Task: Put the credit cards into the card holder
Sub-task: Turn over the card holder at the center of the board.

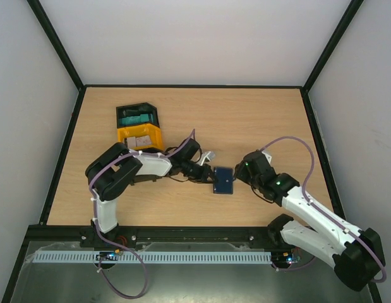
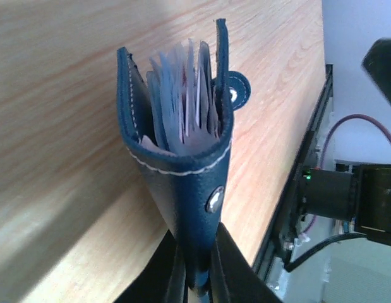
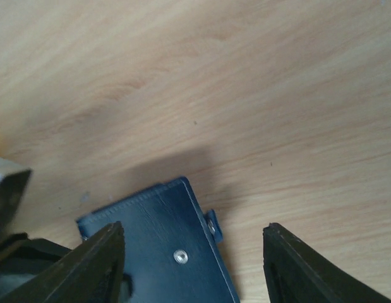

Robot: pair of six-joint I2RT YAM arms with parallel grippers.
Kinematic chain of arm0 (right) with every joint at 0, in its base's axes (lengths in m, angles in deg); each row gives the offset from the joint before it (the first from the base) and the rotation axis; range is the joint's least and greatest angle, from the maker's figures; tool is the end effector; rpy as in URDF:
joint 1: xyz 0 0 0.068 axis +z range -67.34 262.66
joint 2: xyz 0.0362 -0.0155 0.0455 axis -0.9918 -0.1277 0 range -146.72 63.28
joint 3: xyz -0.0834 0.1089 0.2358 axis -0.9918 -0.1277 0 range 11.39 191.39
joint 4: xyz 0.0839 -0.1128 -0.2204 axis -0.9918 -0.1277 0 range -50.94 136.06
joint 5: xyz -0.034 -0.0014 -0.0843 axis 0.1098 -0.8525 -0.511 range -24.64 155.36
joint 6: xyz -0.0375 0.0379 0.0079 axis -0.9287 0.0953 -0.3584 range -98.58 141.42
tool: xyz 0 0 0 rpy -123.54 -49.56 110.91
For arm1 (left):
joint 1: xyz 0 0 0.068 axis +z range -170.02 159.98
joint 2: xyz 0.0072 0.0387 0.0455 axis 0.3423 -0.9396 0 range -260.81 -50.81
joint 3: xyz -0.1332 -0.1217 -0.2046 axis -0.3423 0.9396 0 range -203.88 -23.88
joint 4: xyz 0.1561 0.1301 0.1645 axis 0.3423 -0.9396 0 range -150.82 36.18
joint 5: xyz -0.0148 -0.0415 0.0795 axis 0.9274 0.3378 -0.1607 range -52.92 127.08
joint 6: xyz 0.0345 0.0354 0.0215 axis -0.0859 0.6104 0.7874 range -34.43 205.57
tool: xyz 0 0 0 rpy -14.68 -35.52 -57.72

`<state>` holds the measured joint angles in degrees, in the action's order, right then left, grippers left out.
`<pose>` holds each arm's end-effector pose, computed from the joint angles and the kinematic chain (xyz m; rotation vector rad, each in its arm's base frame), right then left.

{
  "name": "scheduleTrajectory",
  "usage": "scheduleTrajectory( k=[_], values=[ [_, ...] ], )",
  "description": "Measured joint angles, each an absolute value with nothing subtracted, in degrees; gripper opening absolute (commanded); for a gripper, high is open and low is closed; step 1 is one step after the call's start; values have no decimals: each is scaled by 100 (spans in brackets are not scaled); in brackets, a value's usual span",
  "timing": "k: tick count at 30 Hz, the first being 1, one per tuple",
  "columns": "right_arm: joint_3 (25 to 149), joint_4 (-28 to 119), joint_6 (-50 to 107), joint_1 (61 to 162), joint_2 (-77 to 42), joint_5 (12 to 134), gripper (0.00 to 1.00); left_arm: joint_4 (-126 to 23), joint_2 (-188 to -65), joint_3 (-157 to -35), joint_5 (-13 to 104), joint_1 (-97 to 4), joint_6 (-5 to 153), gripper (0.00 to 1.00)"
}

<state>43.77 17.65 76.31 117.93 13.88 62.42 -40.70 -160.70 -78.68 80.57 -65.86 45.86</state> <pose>0.1455 0.1007 0.2216 0.4472 2.4341 0.6733 0.2426 -0.2850 0.1285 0.5975 2.5591 -1.5404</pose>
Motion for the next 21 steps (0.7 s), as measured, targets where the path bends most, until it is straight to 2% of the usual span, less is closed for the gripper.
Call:
scheduleTrajectory(
  k=[3,5,14,21],
  values=[
    [4275,1818,7555,11793,1112,6467,51,-4408,-16070,-7984,7912,-6492,4836,36],
    [4222,1894,7524,11795,850,6603,51,-4780,-16081,-8024,7585,-6416,4993,42],
    [4325,2163,7207,11985,-341,6836,52,-5624,-15971,-8288,6693,-6398,5242,45],
    [4659,2292,7109,12049,-492,6812,51,-6002,-15958,-8513,6101,-6713,5327,47]
  ],
)
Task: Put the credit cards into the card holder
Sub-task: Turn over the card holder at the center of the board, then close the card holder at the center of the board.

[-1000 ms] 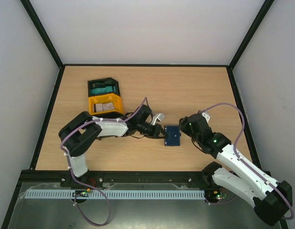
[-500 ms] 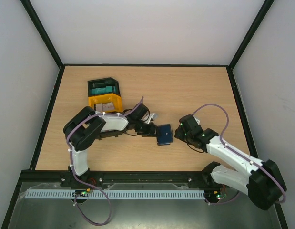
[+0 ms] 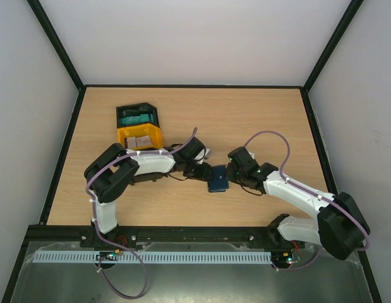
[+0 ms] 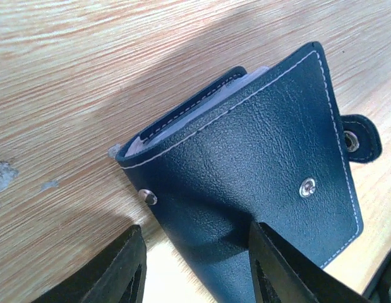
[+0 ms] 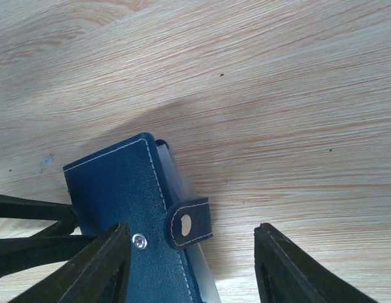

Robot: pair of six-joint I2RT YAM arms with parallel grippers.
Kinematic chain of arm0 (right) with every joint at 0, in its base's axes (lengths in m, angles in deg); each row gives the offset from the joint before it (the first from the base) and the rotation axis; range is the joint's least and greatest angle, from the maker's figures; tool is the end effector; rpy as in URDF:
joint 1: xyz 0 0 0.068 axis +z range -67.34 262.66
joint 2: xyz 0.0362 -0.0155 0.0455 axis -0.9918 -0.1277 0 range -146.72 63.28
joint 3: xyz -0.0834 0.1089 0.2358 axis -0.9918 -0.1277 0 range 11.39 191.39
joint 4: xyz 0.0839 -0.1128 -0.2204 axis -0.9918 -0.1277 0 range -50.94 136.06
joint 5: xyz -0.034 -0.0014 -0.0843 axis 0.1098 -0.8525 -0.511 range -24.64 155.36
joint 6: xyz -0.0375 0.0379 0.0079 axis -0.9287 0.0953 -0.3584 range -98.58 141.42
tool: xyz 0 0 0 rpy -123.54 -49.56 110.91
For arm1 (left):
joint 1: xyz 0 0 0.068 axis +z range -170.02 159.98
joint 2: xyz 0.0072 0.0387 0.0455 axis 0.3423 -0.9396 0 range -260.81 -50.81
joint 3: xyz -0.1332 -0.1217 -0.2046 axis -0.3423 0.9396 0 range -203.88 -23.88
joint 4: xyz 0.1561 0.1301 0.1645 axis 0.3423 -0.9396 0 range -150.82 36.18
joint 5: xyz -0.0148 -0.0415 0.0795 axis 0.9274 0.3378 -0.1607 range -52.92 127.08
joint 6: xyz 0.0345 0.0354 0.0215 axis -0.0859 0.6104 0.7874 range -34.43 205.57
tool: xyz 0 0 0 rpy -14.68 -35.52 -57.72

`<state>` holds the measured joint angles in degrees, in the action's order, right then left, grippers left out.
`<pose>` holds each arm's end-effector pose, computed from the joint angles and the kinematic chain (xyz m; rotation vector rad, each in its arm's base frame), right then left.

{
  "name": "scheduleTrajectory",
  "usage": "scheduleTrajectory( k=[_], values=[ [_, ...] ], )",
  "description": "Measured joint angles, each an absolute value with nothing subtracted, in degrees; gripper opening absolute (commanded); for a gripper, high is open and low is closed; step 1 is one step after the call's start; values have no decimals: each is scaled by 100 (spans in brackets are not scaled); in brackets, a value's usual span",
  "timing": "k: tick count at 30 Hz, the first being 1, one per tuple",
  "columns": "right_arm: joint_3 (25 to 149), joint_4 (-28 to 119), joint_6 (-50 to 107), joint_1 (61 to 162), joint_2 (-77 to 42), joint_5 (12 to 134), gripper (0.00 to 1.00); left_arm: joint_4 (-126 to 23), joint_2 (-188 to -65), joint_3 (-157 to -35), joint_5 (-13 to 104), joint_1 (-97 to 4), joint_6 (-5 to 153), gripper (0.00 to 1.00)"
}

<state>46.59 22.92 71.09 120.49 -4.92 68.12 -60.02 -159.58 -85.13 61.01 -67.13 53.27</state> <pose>0.1736 0.1370 0.1846 0.2570 2.6694 0.6111 0.2465 -0.2866 0.1375 0.5407 2.6872 -1.0182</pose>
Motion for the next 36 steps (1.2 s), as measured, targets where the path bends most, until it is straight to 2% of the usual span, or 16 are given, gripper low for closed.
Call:
scheduleTrajectory(
  k=[2,5,7,15,19,30,36],
  values=[
    [4670,2331,7096,12051,-510,6777,49,-6115,-15973,-8596,5910,-6805,5325,46],
    [4681,2329,7048,12053,-619,6734,40,-6281,-16063,-8793,5574,-6953,5321,36],
    [4707,2336,7004,12053,-717,6694,39,-6351,-16129,-8887,5301,-7054,5349,32],
    [4742,2495,7011,12053,-800,6668,37,-6384,-16131,-8891,4809,-7161,5345,32],
    [4742,2640,7028,12053,-890,6670,33,-6389,-16129,-8894,4710,-7198,5345,32],
    [4745,2701,7116,12053,-1128,6638,3,-6386,-16120,-8880,4669,-7213,5345,32],
    [4745,2699,7142,12053,-1063,6646,2,-6384,-16118,-8880,4669,-7213,5345,31]
  ],
)
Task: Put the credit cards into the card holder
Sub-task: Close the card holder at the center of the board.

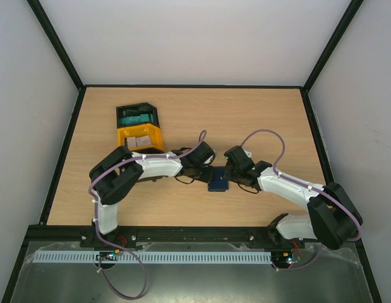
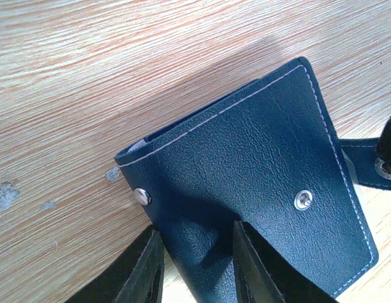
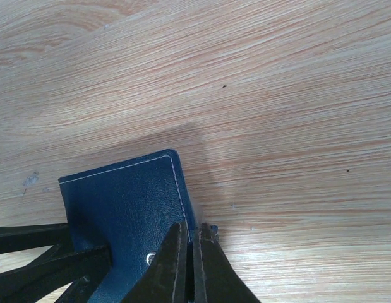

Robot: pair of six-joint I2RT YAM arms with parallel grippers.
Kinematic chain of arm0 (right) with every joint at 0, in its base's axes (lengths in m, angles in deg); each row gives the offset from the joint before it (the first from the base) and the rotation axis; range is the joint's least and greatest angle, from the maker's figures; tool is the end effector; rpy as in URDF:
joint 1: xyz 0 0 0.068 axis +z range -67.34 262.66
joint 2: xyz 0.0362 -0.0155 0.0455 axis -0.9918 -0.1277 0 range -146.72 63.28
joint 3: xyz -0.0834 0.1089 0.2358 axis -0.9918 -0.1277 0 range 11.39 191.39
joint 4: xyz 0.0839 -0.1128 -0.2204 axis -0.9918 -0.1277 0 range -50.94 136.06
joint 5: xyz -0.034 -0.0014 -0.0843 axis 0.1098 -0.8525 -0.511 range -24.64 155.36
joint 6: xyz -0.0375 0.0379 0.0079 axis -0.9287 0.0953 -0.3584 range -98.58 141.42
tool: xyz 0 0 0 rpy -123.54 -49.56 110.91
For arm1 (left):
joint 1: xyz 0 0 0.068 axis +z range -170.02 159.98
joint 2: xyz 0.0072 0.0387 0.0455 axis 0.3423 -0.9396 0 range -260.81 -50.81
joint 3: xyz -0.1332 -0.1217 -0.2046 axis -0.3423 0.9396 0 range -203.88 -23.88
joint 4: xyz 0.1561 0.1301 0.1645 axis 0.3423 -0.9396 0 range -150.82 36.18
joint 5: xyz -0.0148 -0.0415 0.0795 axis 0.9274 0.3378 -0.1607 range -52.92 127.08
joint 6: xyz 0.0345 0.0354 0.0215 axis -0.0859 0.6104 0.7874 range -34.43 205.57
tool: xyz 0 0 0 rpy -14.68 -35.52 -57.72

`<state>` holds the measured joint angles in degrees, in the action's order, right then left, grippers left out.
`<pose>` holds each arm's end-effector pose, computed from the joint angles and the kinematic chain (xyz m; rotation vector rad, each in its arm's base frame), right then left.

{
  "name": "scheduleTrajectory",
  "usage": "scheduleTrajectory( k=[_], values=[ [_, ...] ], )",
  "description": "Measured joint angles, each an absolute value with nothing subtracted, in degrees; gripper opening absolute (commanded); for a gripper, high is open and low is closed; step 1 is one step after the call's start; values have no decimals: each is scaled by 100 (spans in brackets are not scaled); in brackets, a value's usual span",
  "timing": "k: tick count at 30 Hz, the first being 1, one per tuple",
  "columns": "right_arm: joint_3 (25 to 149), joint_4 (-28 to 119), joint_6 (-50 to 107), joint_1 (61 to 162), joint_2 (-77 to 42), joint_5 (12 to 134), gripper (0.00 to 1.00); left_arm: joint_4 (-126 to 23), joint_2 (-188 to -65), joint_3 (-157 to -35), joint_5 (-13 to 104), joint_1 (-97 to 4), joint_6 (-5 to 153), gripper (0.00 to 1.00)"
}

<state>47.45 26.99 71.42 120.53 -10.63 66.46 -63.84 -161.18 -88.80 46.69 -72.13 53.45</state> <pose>0.1866 0.1460 0.1724 0.2757 2.6675 0.5711 0.2338 -0.3102 0.1387 0.5401 2.6565 -0.7338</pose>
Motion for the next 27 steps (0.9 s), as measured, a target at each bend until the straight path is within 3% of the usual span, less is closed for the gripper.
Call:
scheduleTrajectory(
  k=[27],
  values=[
    [4640,3254,6772,12053,-1347,7580,2,-6034,-16026,-8605,4966,-7071,5255,27]
  ],
)
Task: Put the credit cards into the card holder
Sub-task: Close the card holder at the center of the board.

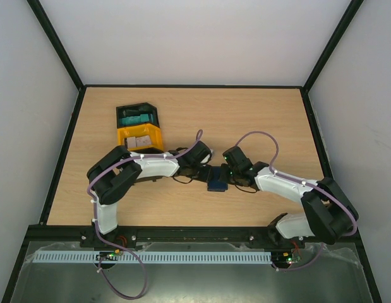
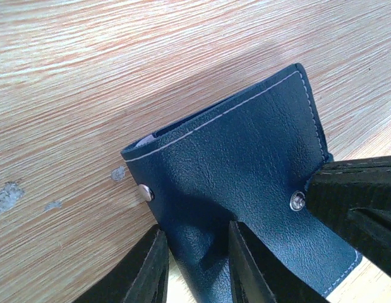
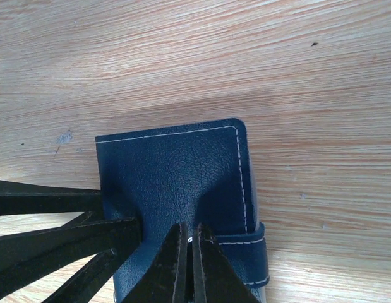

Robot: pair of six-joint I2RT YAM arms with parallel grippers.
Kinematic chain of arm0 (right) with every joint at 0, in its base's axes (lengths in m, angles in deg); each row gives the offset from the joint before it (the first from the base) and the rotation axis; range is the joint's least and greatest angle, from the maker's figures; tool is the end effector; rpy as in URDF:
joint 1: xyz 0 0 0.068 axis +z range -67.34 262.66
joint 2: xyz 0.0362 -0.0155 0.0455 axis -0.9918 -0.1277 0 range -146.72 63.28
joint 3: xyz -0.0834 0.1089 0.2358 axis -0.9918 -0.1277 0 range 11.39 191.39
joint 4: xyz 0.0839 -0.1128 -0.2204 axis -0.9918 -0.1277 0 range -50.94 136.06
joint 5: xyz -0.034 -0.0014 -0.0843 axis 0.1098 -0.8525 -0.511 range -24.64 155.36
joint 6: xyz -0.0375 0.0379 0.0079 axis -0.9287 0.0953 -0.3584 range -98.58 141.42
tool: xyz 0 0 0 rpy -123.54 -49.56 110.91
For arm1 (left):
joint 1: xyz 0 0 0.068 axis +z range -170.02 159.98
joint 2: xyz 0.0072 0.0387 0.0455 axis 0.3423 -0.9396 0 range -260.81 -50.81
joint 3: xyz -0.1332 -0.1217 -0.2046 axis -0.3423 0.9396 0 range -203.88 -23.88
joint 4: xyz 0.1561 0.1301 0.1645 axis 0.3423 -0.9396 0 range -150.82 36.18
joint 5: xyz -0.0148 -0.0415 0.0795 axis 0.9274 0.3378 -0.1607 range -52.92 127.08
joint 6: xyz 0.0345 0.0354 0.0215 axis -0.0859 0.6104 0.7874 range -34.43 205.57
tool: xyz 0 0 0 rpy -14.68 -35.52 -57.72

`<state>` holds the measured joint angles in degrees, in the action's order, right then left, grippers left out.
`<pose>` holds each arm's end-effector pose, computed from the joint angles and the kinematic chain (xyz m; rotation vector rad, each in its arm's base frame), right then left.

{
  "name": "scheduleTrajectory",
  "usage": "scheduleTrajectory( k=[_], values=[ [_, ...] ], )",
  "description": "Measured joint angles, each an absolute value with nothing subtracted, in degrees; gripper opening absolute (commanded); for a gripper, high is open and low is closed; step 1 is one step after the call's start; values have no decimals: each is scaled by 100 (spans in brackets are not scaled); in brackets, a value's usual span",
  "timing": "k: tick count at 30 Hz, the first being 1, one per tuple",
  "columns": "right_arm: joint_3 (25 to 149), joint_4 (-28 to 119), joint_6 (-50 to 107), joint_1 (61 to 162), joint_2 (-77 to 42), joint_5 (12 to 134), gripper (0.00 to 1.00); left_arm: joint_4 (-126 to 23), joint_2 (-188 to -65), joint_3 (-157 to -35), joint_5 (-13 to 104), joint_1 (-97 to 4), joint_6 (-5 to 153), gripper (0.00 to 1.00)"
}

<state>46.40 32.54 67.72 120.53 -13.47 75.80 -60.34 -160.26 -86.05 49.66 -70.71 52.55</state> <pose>0.1889 0.1551 0.1626 0.1220 2.7102 0.7524 0.2363 -0.3008 0.1355 0.5105 2.6514 -0.8100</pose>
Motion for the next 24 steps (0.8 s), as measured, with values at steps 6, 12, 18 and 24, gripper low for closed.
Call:
scheduleTrajectory(
  k=[6,12,18,24],
  values=[
    [4550,3490,6790,12053,-1445,7658,2,-6002,-16024,-8579,5008,-7045,5238,25],
    [4484,3645,6858,12055,-1445,7643,2,-5984,-16024,-8566,5034,-7032,5233,24],
    [4456,3682,6963,12064,-1412,7569,2,-5962,-16022,-8553,5058,-7019,5233,24],
    [4432,3741,6989,12075,-1377,7523,2,-5960,-16022,-8553,5060,-7019,5233,23]
  ],
)
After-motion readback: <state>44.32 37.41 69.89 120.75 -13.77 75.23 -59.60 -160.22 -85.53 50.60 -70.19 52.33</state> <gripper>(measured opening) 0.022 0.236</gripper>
